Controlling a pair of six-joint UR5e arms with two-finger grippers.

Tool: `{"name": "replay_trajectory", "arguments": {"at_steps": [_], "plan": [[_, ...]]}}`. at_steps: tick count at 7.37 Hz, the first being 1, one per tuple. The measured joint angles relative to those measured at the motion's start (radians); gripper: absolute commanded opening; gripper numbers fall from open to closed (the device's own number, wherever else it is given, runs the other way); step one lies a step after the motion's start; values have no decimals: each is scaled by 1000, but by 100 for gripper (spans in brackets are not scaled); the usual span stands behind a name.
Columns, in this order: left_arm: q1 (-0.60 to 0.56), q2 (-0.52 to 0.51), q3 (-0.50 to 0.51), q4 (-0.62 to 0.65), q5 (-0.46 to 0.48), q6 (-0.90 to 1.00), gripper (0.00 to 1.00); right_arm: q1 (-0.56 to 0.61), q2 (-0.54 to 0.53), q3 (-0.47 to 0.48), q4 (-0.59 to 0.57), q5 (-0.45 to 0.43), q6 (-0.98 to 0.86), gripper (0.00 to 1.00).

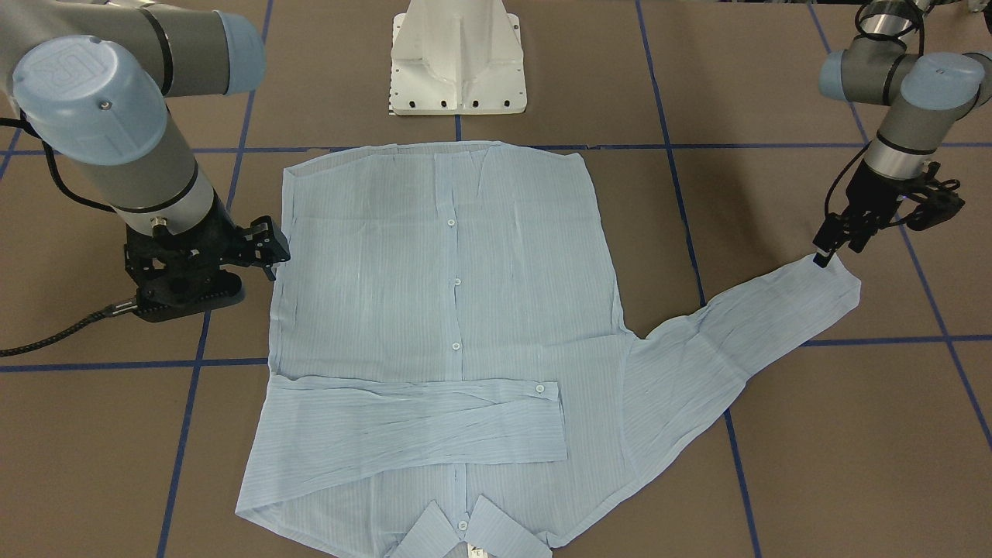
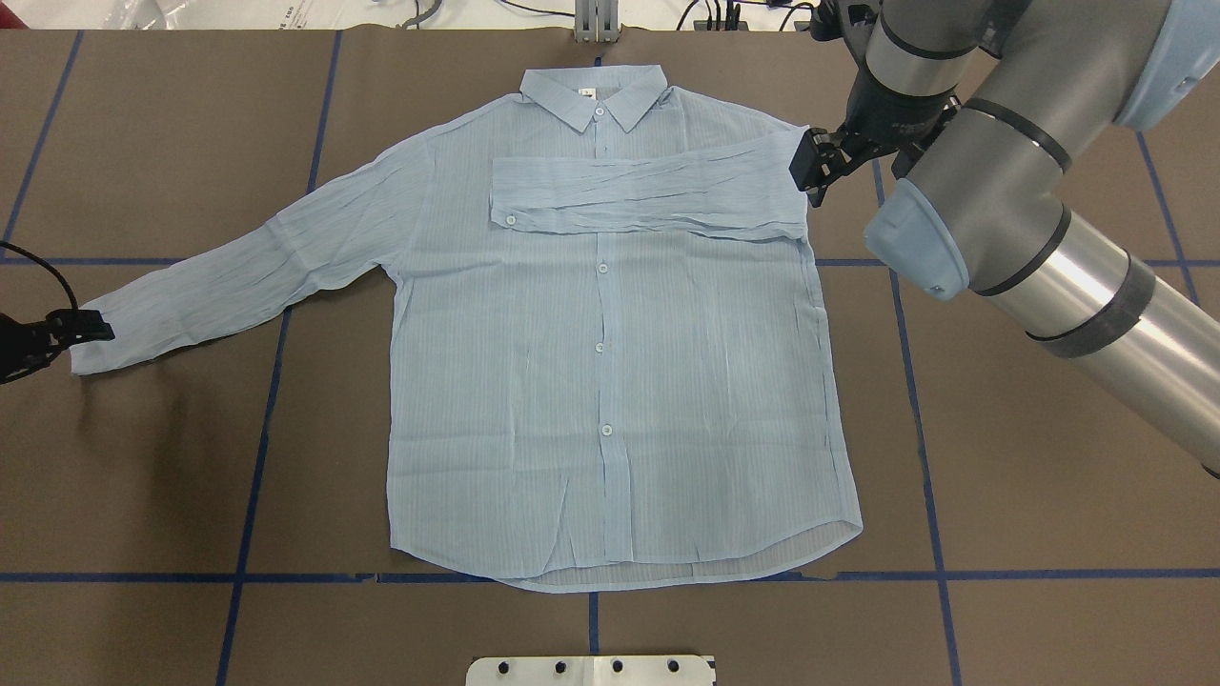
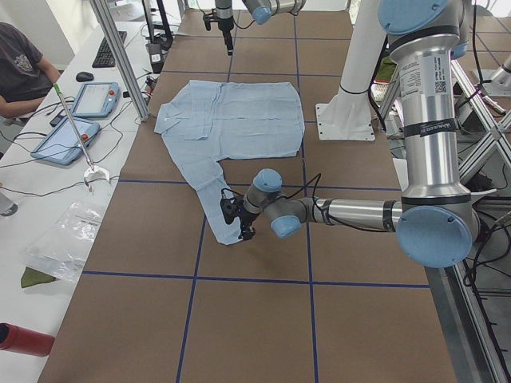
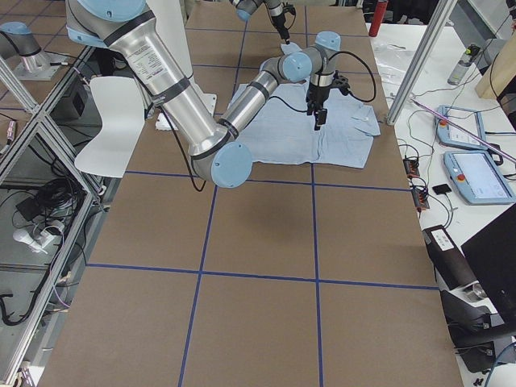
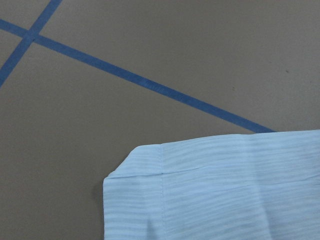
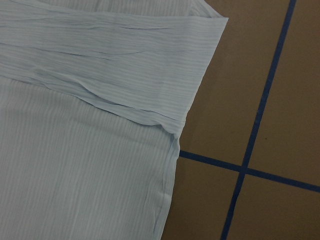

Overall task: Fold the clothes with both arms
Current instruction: 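Release the sleeve and raise the right gripper back to the shirt's side, then grasp the other sleeve cuff with the left gripper and lift it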

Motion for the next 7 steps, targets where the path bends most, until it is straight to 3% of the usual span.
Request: {"name": "replay_trajectory", "arguments": {"at_steps": [3,7], "plan": [[16,17,3,3,13,2,62,1,-11,7,3,-4,12,100],[33,23,3,4,14,3,58,-4,-11,5,9,-6,17,100]]}}
